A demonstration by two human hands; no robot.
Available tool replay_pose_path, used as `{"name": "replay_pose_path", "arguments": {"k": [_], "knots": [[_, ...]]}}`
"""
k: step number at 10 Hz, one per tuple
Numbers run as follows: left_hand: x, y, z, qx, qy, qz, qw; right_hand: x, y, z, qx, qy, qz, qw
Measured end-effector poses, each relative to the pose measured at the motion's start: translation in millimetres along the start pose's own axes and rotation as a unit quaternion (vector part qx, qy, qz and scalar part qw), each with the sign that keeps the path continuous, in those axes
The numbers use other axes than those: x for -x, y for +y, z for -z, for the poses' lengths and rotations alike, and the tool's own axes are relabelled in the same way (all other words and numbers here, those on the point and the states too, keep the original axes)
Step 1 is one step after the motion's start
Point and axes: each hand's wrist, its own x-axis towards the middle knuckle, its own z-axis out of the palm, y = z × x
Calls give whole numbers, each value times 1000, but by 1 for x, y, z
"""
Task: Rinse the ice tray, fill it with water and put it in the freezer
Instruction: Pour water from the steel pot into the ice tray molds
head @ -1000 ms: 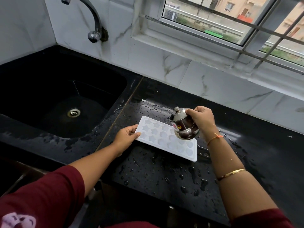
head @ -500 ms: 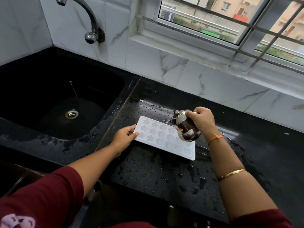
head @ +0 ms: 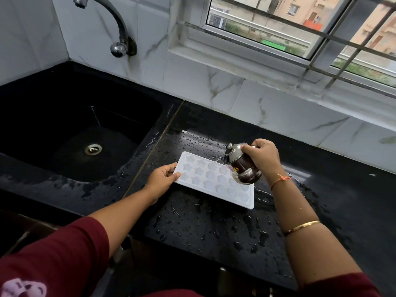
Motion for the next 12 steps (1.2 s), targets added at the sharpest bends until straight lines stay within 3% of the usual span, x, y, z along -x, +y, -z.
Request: {"name": "replay_pose_path", "arguments": {"k": [3, 7, 12], "knots": [[1, 0, 0, 8, 0, 2, 1000, -2, 2, 1, 8, 1, -4, 1000], [2, 2, 1, -3, 1, 4, 1000, 3, 4, 4, -85, 7, -51, 995], [3, 3, 0, -26, 8, -4, 1000, 6, 13, 14, 0, 29, -23, 999]]}}
